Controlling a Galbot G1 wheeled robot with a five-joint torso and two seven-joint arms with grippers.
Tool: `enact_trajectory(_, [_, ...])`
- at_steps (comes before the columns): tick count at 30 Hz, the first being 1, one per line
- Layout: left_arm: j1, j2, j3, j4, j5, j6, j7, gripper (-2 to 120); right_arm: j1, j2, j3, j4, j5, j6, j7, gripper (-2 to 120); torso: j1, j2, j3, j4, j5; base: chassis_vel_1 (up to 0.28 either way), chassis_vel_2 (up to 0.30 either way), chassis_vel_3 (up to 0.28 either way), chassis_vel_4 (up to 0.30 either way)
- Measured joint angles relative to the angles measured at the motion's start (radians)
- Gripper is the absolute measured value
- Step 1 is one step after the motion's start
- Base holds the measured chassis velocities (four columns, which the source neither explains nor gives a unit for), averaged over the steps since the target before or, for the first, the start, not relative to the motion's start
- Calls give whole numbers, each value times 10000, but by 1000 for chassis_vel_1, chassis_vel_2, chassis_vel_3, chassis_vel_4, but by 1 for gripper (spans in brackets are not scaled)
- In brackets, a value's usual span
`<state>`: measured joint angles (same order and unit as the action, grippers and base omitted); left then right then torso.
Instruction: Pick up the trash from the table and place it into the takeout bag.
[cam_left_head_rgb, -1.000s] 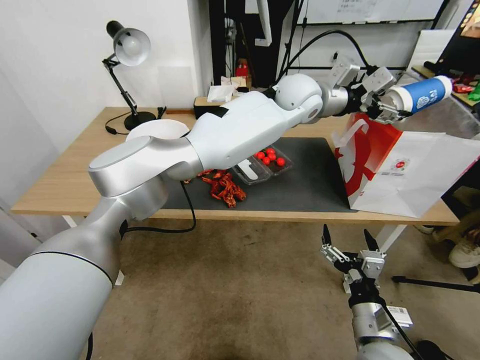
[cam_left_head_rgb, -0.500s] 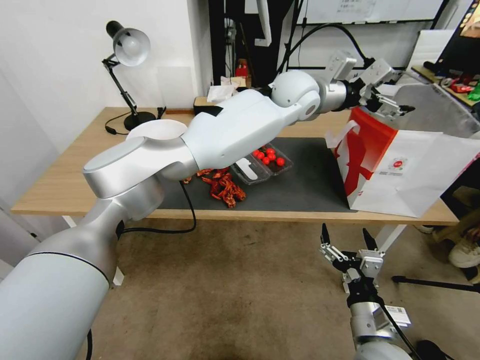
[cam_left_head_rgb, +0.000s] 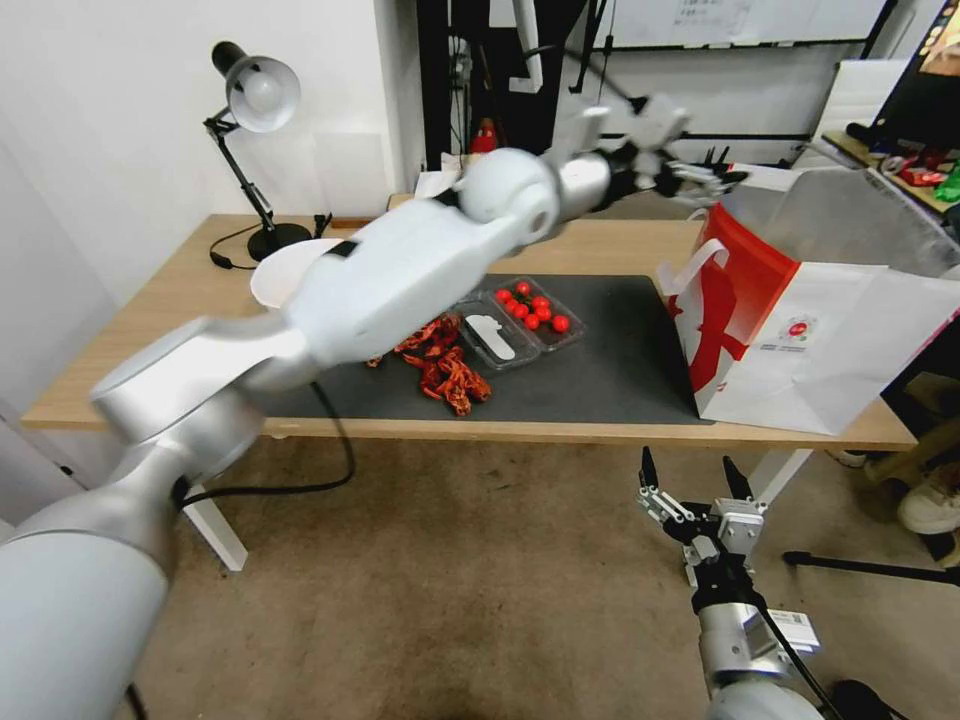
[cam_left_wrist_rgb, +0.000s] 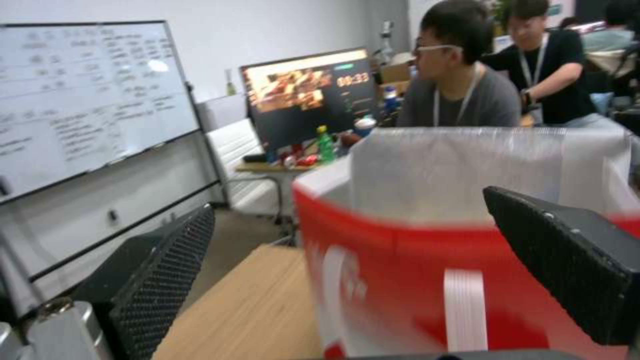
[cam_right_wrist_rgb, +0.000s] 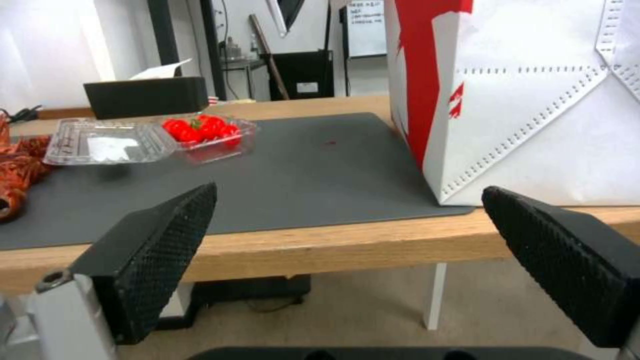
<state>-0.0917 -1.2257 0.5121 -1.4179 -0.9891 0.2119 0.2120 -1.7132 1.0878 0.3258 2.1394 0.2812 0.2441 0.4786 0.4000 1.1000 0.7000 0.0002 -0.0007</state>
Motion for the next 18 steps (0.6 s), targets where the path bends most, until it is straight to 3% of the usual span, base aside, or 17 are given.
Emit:
enact_trajectory(11, [2133, 1499, -1830, -2081, 677, -161, -754, 100, 39, -112, -63, 39, 11, -23, 1, 100, -1, 0, 0, -3, 2, 0, 0, 0, 0])
enact_trajectory(14, [3728, 2270, -3057, -3401, 1209, -367, -966, 100, 27, -143, -79, 101, 14, -23, -4, 100, -2, 0, -1, -3, 2, 0, 0, 0, 0])
enact_trajectory(18, [4790, 2811, -3764, -4175, 1541, -580, -975, 100, 22, -141, -104, 131, 14, -24, -9, 100, -2, 0, -1, -3, 7, 0, 0, 0, 0])
